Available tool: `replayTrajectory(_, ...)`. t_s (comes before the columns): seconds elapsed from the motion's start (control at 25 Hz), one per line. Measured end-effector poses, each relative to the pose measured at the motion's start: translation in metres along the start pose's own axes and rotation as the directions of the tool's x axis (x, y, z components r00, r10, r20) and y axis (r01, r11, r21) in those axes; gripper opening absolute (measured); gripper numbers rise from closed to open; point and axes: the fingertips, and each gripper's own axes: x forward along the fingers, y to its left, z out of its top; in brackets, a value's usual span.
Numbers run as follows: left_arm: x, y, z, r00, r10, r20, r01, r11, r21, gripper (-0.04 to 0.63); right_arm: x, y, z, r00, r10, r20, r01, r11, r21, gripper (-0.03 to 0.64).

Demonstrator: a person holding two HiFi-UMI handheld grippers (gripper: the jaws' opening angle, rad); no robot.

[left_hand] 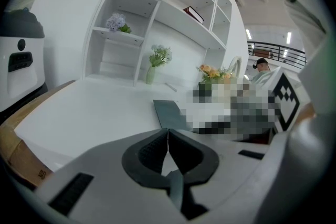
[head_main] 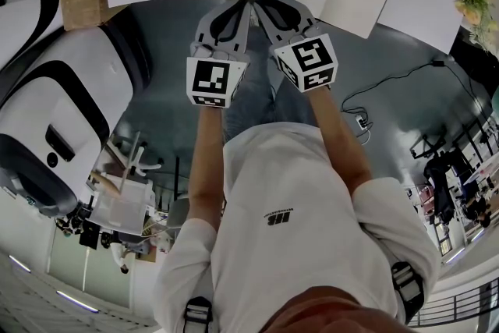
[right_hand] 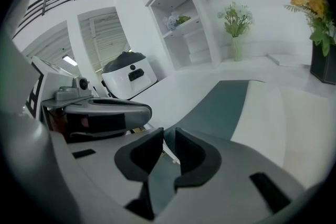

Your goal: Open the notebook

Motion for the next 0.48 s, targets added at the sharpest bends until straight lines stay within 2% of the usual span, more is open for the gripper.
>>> replayTrajectory(0.48, -0.0074, -0.0041, 0.0052, 1.000, 0.009, 0.013, -0.009, 1.000, 0.008, 0.000, -0.0088, 0.0004, 0.0060, 1.000, -0.006, 0.016, 0.006, 1.000, -0.005, 0.066)
